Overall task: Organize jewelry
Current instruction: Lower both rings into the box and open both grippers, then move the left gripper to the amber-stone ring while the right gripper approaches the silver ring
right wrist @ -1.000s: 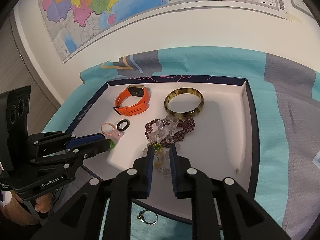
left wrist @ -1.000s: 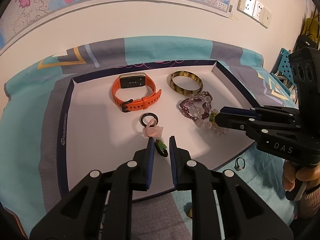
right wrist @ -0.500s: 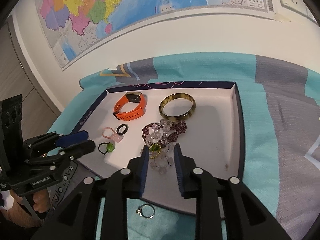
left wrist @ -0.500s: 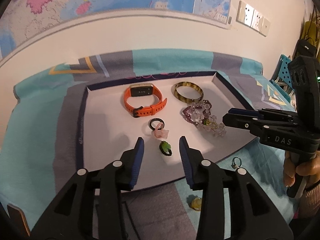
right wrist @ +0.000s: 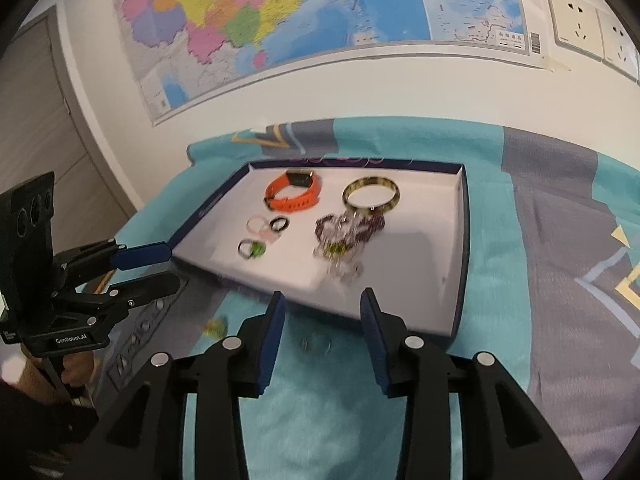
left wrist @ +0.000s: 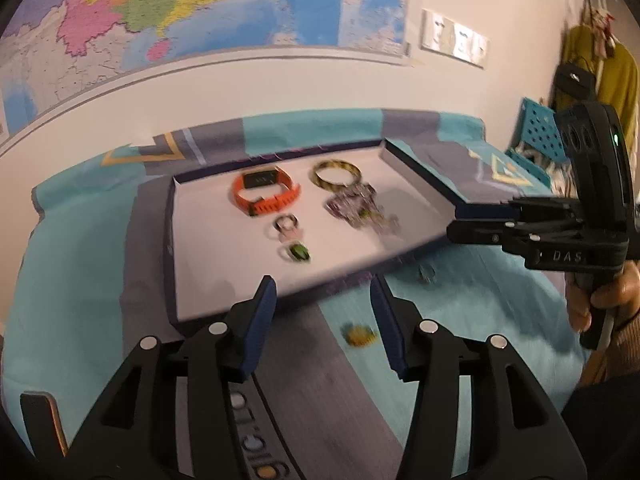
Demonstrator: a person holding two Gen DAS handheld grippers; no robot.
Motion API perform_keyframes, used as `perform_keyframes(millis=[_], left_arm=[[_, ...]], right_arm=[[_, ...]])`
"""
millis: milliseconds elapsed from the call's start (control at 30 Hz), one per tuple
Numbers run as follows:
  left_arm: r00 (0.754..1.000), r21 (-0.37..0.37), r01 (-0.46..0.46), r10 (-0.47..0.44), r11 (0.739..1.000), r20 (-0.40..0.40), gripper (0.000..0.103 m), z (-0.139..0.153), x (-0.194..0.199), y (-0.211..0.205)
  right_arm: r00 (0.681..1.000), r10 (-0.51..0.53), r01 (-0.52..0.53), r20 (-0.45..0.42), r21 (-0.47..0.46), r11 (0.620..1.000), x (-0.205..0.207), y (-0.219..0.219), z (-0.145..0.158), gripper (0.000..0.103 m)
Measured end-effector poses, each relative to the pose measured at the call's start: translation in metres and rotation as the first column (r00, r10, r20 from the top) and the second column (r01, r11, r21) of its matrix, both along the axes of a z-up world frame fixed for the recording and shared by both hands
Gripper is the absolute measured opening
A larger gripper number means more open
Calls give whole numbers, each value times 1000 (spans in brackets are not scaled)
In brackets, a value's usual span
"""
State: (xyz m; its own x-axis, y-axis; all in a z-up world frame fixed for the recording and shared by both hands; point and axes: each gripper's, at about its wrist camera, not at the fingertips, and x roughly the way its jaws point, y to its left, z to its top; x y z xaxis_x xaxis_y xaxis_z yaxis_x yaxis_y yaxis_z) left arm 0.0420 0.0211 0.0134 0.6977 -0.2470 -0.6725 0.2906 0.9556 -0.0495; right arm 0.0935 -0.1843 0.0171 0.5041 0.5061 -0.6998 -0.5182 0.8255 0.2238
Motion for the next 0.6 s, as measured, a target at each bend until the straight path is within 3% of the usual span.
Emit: perform_keyframes(millis=[67,367,433,600], left_arm=[[1000,7,16,-16,1000,-12,49,-5,-5,-4],[997,14,40,-39,999,-59,51,-24,-13,-14],[997,13,41,-40,999,-67,52,-26,-12,-15],[994,16,36,-34,999,-100,49,-32,-7,-17]], right_arm=[[1000,8,-8,-2,-17,1000,-6,1,-4,43],[999,18,-21,-40,-67,998,-14,13,-26,44],[999,11,-14,-47,-73,997,-13,14,-29,53],[998,-8,4,-60,-71,997,-12,12,-34,54]])
